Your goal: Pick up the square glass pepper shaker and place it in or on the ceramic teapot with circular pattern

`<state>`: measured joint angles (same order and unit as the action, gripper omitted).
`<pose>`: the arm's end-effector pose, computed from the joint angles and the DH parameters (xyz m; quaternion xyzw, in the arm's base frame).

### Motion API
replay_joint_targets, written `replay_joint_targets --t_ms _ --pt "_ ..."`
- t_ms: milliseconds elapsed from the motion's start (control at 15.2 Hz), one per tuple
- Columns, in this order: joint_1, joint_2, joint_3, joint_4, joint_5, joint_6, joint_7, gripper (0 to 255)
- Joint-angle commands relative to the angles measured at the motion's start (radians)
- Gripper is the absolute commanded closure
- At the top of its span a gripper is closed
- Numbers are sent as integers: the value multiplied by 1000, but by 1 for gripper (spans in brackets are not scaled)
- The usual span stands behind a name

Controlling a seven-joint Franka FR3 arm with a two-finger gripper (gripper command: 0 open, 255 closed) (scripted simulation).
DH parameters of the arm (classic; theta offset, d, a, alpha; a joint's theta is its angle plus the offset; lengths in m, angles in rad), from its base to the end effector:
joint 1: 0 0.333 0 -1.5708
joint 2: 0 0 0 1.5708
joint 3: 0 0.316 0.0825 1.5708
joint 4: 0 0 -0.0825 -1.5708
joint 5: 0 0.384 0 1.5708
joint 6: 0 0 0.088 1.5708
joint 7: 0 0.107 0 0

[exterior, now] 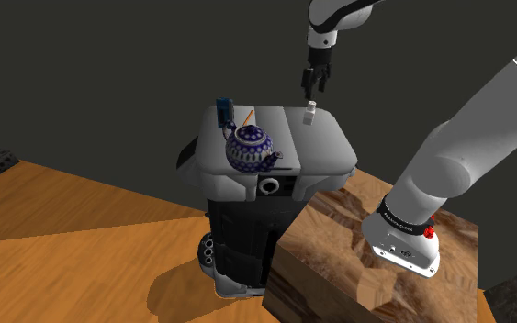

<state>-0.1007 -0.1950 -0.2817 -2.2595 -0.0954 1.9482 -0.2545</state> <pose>0.4353 -0.1850 0.4294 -0.9972 0.0393 0.0632 0.0036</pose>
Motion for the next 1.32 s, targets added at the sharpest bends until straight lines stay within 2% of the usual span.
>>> replay_joint_targets --t_ms 0,198,660,1188,1254 --pt "-10 64 -23 31 9 25 -41 0" --pt "-24 152 -47 88 29 45 -91 0" --pt "-28 186 -51 17 36 149 -98 0" --pt "-28 186 -51 18 36 149 -98 0" --pt "-28 186 -51 18 36 149 -98 255"
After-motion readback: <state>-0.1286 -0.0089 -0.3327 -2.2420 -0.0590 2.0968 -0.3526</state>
